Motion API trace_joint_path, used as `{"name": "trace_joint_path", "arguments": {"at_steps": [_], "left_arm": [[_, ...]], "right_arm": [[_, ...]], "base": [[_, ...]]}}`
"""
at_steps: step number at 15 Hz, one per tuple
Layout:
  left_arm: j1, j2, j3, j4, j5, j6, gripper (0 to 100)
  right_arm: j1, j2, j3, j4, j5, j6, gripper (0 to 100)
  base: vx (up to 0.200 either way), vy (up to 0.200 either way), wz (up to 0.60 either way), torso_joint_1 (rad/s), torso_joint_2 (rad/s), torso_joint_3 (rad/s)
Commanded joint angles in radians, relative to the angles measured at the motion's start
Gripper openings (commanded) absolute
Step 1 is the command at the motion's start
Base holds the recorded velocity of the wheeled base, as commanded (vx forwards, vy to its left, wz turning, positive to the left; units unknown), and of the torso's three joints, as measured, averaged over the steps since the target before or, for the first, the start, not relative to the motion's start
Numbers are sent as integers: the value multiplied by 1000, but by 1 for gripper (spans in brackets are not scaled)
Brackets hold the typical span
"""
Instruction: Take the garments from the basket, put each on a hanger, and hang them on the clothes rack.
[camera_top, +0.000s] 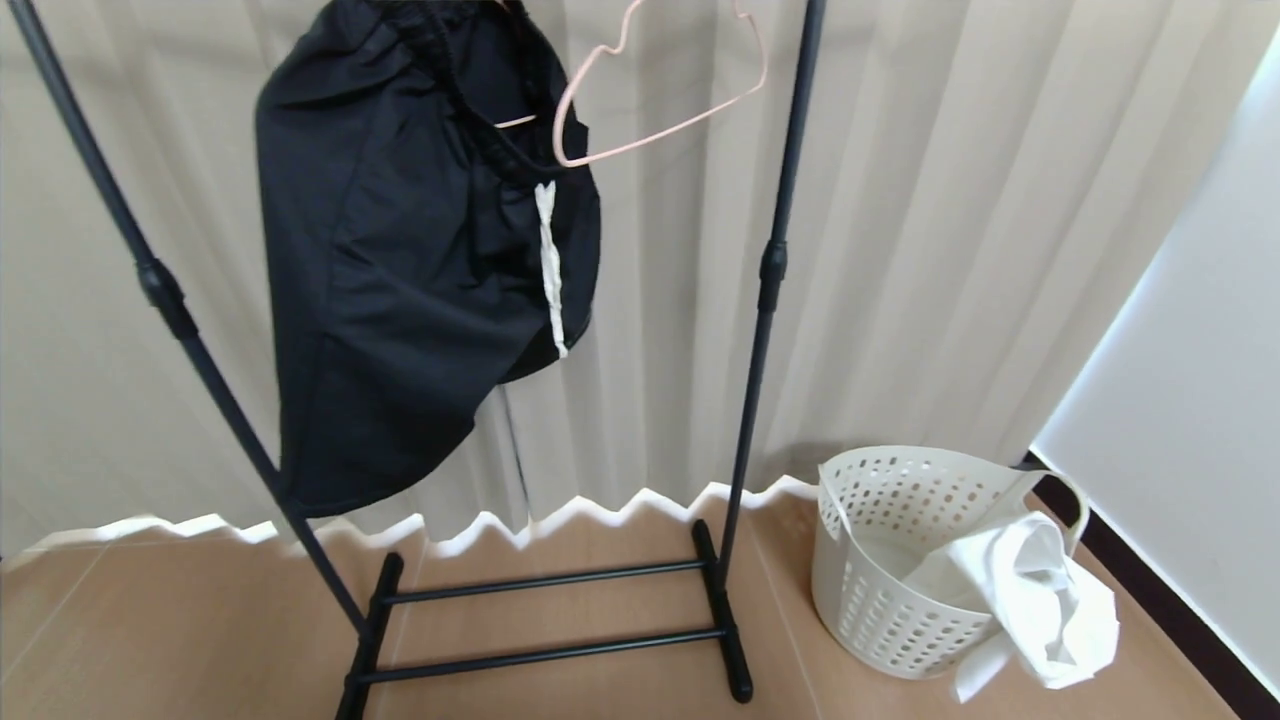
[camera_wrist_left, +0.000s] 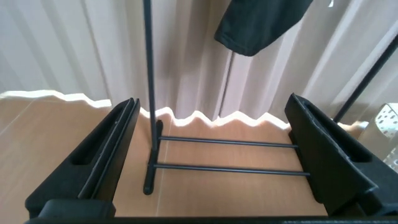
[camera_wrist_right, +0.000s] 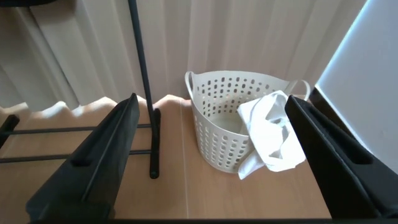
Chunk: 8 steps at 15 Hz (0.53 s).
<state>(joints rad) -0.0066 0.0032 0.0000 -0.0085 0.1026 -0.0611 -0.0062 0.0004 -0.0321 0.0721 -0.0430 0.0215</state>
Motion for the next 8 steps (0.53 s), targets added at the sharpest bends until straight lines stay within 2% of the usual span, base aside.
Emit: {"name": "trace_joint_path", "arguments": {"at_steps": [1,4,5,8], "left_arm": [[0,1,0,-1,0,0,100],[0,3,0,2,0,1,100],[0,3,0,2,0,1,100],[0,3,0,2,0,1,100]], "right_arm": [[0,0,0,0,0,0,100],[0,1,1,0,0,2,100],[0,1,0,0,0,0,100],[0,0,1,0,0,-2,100]], "base": [[0,0,-600,7,2,2],[0,0,-600,2,2,5],[0,0,0,0,0,0],[0,-200,0,2,2,5]]}}
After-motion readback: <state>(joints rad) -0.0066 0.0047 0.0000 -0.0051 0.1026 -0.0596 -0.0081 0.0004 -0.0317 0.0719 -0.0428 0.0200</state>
